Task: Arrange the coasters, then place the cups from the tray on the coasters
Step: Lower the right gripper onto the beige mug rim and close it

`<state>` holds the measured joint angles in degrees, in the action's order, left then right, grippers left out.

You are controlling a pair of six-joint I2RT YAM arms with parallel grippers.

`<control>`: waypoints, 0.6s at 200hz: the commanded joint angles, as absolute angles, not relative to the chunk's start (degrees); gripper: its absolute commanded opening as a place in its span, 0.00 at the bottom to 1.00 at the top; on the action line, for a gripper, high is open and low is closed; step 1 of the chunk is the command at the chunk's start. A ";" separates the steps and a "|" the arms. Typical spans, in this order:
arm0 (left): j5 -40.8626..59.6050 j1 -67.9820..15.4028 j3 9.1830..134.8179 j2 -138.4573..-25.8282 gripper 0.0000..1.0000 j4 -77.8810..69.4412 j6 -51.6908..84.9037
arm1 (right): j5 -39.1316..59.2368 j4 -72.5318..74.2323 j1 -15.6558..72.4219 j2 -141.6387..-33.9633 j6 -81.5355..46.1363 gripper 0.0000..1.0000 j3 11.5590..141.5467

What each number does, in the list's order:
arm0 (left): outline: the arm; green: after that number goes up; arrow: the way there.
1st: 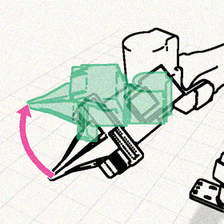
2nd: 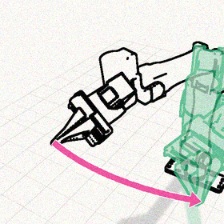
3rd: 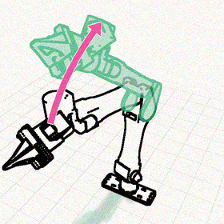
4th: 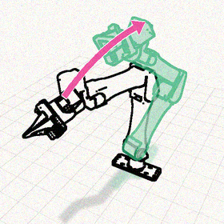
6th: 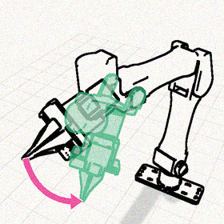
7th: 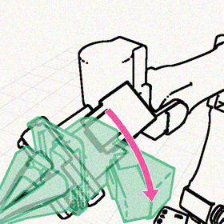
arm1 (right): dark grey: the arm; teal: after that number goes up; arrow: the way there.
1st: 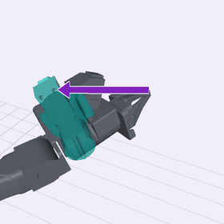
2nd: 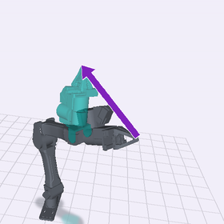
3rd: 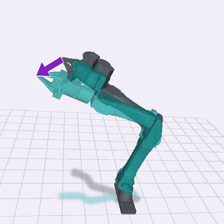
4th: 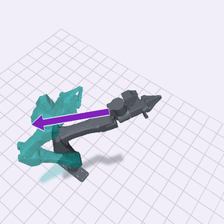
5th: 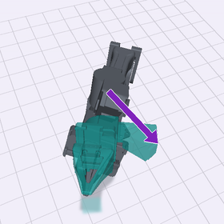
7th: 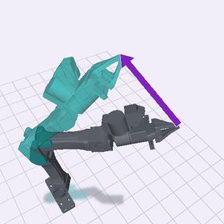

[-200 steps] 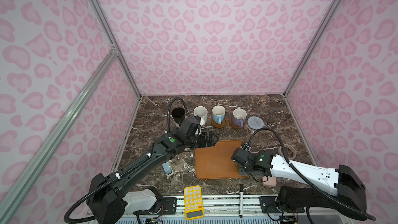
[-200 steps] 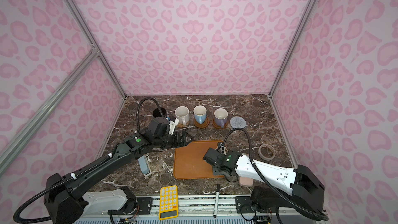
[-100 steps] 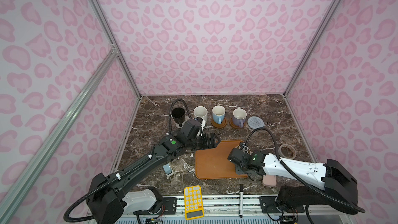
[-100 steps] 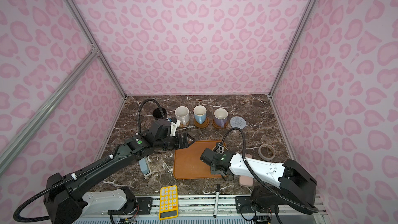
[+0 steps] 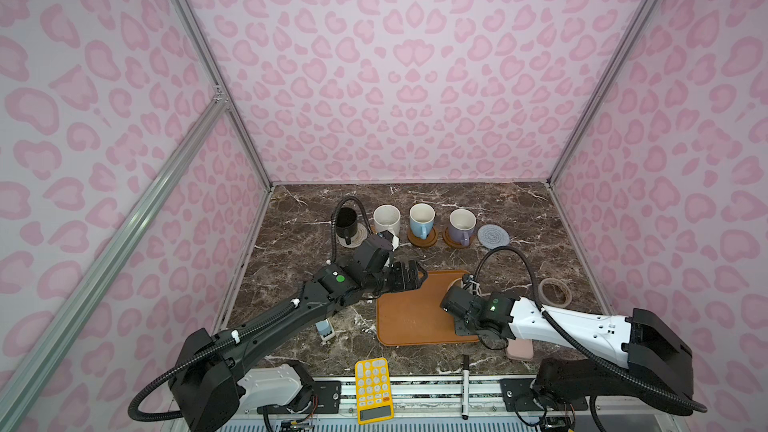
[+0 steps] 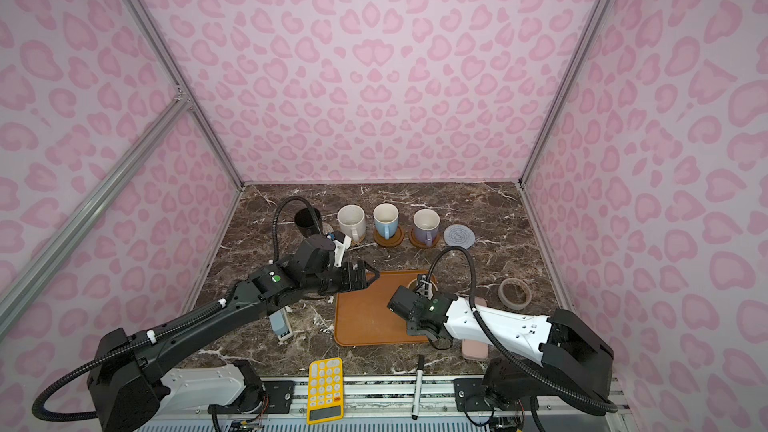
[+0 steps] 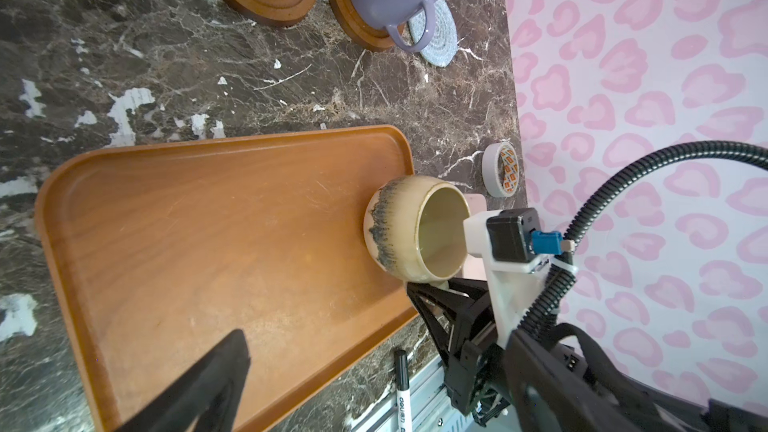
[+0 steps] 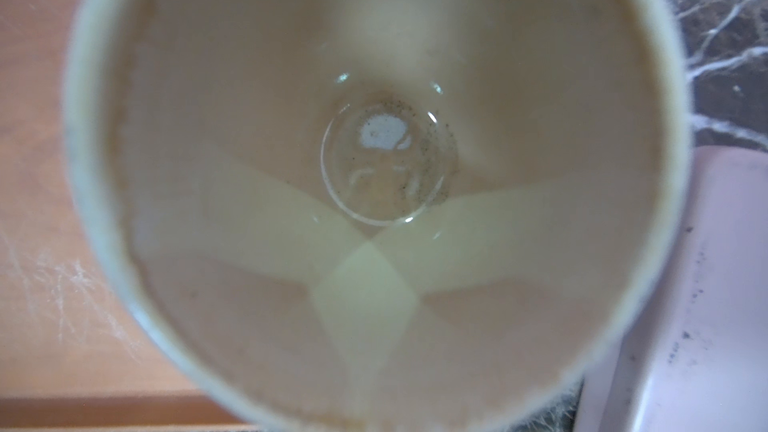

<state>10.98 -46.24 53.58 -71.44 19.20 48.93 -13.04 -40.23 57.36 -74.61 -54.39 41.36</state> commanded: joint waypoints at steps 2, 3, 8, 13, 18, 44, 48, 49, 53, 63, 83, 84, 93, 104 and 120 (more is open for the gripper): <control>8.93 -47.27 53.32 -71.71 0.98 16.90 49.85 | -14.45 -40.12 57.37 -74.21 -54.32 0.00 40.87; 8.90 -47.32 53.29 -71.72 0.98 16.89 49.84 | -14.48 -40.14 57.38 -74.19 -54.32 0.00 40.87; 8.74 -47.49 53.26 -71.76 0.98 16.83 49.98 | -14.58 -40.14 57.36 -74.05 -54.18 0.00 40.96; 8.60 -47.71 53.16 -71.82 0.98 16.68 50.14 | -14.73 -40.15 57.36 -73.96 -54.23 0.00 41.09; 8.40 -47.89 53.14 -71.89 0.98 16.61 50.34 | -14.85 -40.25 57.32 -73.74 -54.23 0.00 41.05; 7.94 -48.22 52.50 -71.98 0.98 15.50 52.03 | -15.41 -41.07 57.33 -73.32 -53.80 0.00 41.95; 7.92 -48.22 52.47 -71.92 0.98 15.36 52.25 | -15.51 -41.25 57.31 -73.24 -53.79 0.00 42.13; 7.91 -48.19 52.47 -71.91 0.98 15.28 52.27 | -15.58 -41.32 57.31 -73.22 -53.75 0.00 42.20; 7.87 -48.19 52.38 -71.77 0.98 15.07 52.51 | -15.66 -41.55 57.35 -73.09 -53.66 0.00 42.34; 7.49 -48.25 52.12 -71.35 0.98 14.73 53.07 | -15.89 -41.72 57.32 -72.61 -53.45 0.00 42.53; 6.55 -48.26 52.12 -70.76 0.97 14.69 53.57 | -16.26 -42.10 57.38 -71.75 -53.27 0.00 42.89; 6.53 -48.25 52.12 -70.75 0.97 14.73 53.55 | -16.26 -42.06 57.34 -71.69 -53.27 0.00 42.89; 6.48 -48.26 52.27 -70.78 0.97 14.79 53.49 | -16.21 -41.88 57.27 -71.50 -53.11 0.00 42.90; 6.54 -48.33 52.38 -71.00 0.97 14.86 53.37 | -15.87 -41.97 57.14 -71.52 -53.02 0.00 42.98; 6.83 -48.26 52.30 -71.06 0.97 14.54 53.62 | -15.72 -42.47 57.19 -71.49 -52.78 0.00 43.31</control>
<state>7.46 -48.23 52.27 -71.05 16.56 52.77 -13.32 -42.41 57.21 -71.75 -53.32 42.70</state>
